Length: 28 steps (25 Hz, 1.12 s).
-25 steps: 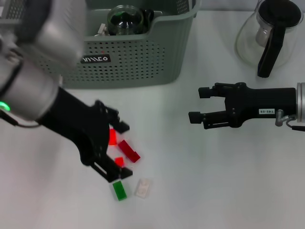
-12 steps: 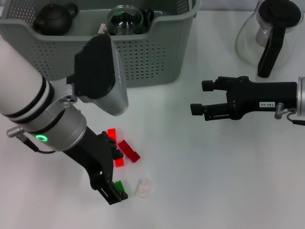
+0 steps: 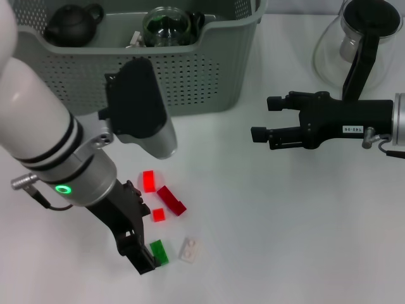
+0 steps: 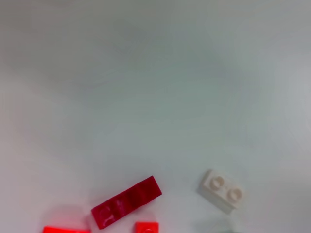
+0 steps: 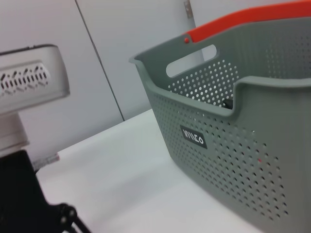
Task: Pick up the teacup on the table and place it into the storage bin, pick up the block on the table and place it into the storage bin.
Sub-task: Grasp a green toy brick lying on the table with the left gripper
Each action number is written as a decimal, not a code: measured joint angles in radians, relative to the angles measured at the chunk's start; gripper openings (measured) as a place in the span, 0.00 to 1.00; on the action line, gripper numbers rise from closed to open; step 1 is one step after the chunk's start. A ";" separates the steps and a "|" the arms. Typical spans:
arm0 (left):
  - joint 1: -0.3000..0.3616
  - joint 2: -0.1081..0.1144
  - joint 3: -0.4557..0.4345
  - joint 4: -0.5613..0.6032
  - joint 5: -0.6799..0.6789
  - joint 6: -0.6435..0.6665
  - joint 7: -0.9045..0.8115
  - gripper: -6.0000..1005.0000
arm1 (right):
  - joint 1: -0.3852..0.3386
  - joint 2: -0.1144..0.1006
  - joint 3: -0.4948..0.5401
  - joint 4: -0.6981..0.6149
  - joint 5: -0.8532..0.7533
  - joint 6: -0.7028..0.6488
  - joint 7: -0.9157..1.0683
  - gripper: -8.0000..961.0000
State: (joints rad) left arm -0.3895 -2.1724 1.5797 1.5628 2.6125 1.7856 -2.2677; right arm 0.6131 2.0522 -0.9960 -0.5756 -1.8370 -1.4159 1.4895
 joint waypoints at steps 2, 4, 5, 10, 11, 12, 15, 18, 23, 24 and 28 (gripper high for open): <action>0.000 -0.001 0.034 0.003 0.002 -0.007 -0.029 0.96 | 0.002 -0.001 0.005 0.000 0.000 0.000 0.000 0.98; 0.002 -0.001 0.067 0.002 0.004 -0.019 -0.054 0.96 | 0.003 -0.001 0.012 0.000 0.000 0.000 -0.002 0.98; 0.003 -0.002 0.086 0.002 0.005 -0.022 -0.066 0.96 | 0.004 -0.001 0.012 0.000 -0.001 0.000 -0.003 0.98; 0.016 -0.003 0.139 0.022 0.006 -0.032 -0.084 0.96 | 0.003 -0.002 0.013 0.000 -0.003 0.005 -0.009 0.98; 0.019 -0.004 0.141 0.021 0.006 -0.033 -0.085 0.95 | 0.003 -0.002 0.013 0.000 -0.003 0.006 -0.009 0.98; 0.020 -0.004 0.143 0.020 0.006 -0.035 -0.086 0.95 | 0.002 -0.002 0.013 0.000 -0.003 0.006 -0.010 0.98; 0.022 -0.004 0.153 0.013 0.008 -0.048 -0.092 0.95 | -0.004 0.000 0.013 -0.001 -0.004 0.006 -0.010 0.98; 0.027 -0.004 0.172 0.010 0.015 -0.069 -0.094 0.95 | -0.005 0.000 0.013 -0.001 -0.003 0.006 -0.011 0.98; 0.033 -0.004 0.213 -0.005 0.056 -0.105 -0.100 0.94 | -0.007 0.002 0.013 -0.001 -0.004 0.006 -0.011 0.98; 0.034 -0.004 0.223 -0.011 0.060 -0.108 -0.100 0.94 | -0.007 0.002 0.013 -0.001 -0.004 0.006 -0.011 0.98; 0.034 -0.004 0.249 -0.016 0.061 -0.121 -0.101 0.93 | -0.008 0.002 0.013 0.002 -0.004 0.006 -0.011 0.98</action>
State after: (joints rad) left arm -0.3559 -2.1768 1.8292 1.5465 2.6737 1.6650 -2.3687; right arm 0.6048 2.0540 -0.9833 -0.5736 -1.8408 -1.4097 1.4784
